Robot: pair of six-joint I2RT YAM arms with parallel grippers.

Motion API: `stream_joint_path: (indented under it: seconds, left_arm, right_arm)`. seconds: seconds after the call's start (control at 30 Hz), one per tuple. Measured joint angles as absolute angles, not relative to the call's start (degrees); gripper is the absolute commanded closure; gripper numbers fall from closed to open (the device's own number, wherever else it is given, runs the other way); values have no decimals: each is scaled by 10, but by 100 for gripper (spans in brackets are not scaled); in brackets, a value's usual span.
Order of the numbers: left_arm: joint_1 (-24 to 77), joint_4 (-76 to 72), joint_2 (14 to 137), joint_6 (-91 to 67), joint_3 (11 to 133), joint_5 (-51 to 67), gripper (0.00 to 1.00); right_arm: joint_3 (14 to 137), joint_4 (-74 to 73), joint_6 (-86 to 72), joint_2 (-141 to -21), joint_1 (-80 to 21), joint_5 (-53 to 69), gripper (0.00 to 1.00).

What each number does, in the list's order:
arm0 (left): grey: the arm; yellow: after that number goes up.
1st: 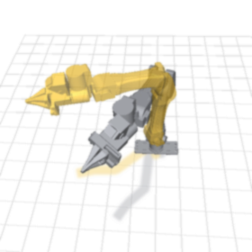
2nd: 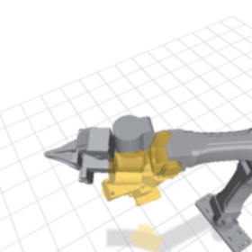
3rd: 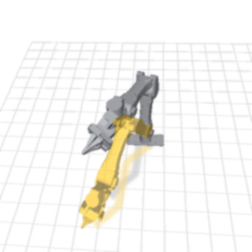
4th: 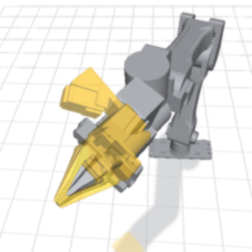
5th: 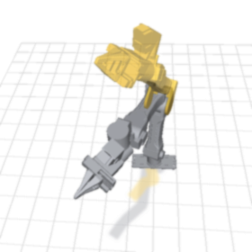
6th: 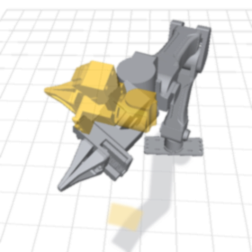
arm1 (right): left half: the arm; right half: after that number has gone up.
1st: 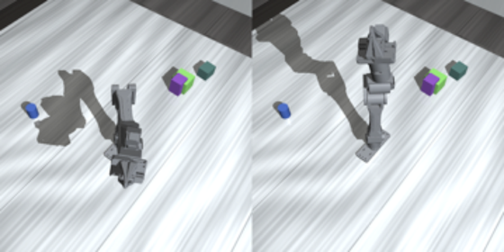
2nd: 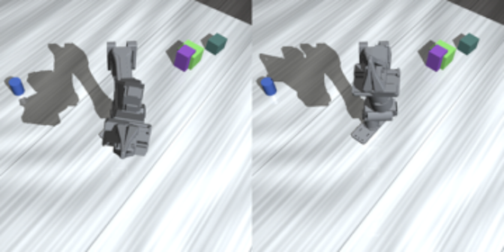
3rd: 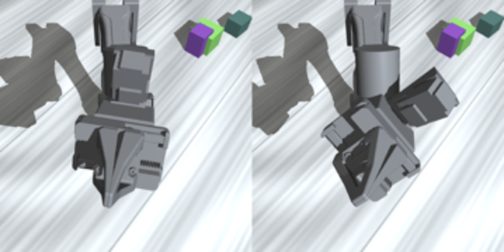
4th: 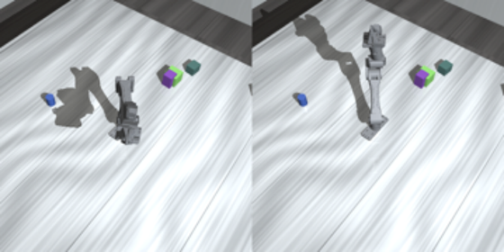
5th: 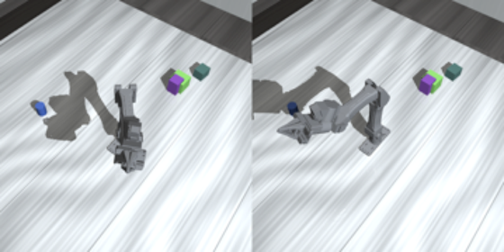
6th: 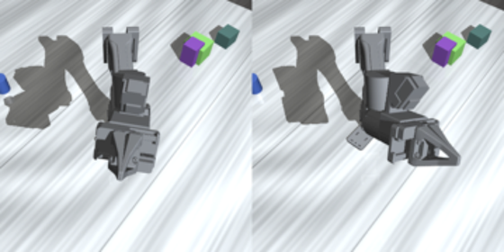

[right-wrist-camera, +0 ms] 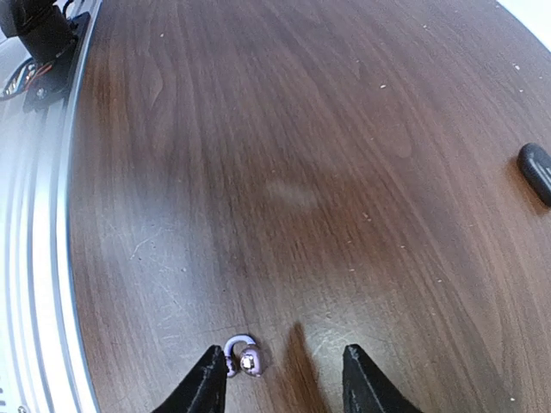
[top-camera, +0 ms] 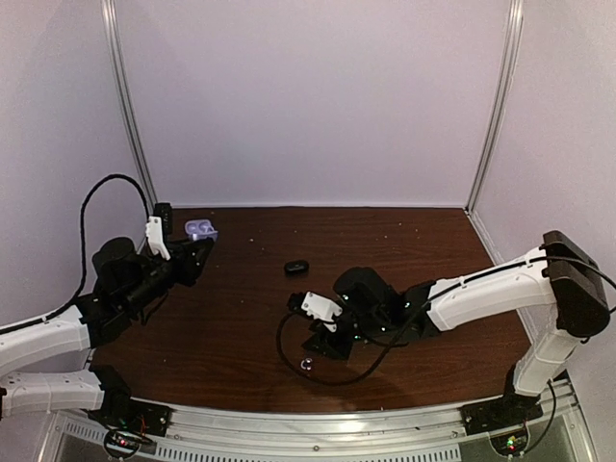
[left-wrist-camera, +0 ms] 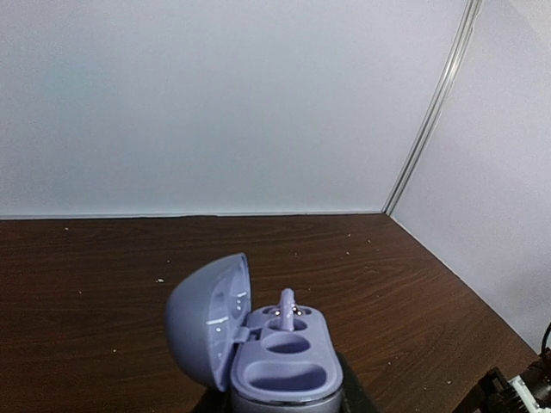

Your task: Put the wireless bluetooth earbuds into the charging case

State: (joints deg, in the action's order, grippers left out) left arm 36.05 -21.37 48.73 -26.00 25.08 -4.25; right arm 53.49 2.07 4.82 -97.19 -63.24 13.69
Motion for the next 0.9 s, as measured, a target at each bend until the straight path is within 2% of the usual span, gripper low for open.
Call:
stream_joint_path:
  seconds: [0.17, 0.27, 0.43, 0.73, 0.9]
  left_arm:
    - [361, -214, 488, -260, 249, -43, 100]
    - [361, -215, 488, -260, 249, -42, 100]
    - [361, -215, 488, -260, 249, -41, 100]
    - [361, -214, 479, -259, 246, -42, 100]
    - [361, -215, 471, -259, 241, -43, 100]
  right_arm:
    - [533, -3, 5, -941, -648, 121, 70]
    - [533, -10, -16, -946, -680, 121, 75]
    - [533, -8, -52, -976, -716, 135, 77]
    - [533, -1, -79, -1046, -711, 135, 80]
    - [531, 10, -93, -1048, -699, 123, 80]
